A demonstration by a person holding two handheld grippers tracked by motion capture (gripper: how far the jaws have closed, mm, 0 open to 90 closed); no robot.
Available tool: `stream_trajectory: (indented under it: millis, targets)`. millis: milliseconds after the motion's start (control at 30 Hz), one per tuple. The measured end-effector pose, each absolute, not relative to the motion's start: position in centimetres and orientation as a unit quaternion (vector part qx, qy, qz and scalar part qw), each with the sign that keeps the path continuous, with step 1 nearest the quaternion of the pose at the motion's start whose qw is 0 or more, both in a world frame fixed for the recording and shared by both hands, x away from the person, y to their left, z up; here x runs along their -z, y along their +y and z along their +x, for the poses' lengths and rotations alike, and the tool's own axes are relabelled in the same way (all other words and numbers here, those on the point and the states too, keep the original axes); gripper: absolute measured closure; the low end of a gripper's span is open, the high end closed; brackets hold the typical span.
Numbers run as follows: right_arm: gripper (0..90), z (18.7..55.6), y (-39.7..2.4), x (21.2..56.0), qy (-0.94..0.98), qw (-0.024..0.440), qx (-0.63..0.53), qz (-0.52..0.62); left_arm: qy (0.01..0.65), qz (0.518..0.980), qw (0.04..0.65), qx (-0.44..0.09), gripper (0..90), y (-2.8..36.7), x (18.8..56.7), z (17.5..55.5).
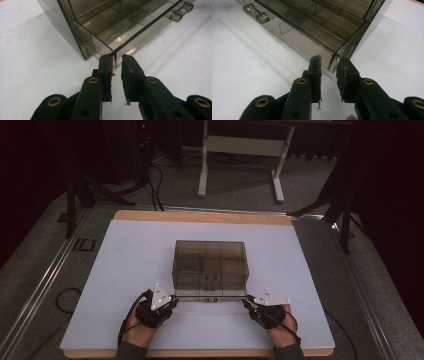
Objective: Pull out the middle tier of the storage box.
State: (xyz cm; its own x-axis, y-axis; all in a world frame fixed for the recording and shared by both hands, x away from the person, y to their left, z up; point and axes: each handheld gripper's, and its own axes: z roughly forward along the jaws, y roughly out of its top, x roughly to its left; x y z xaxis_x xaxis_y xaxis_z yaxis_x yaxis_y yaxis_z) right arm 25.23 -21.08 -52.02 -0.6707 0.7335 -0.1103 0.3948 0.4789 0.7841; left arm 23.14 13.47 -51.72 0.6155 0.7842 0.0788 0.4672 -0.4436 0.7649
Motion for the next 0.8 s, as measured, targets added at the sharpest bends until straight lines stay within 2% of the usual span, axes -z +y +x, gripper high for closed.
stream_trajectory:
  millis: [800]
  targets:
    - [74.0, 24.2, -21.2, 52.0, 0.832, 0.221, -0.381, 0.338, 0.38, 0.824, 0.361, -0.217, 78.6, 13.3, 51.7, 22.0]
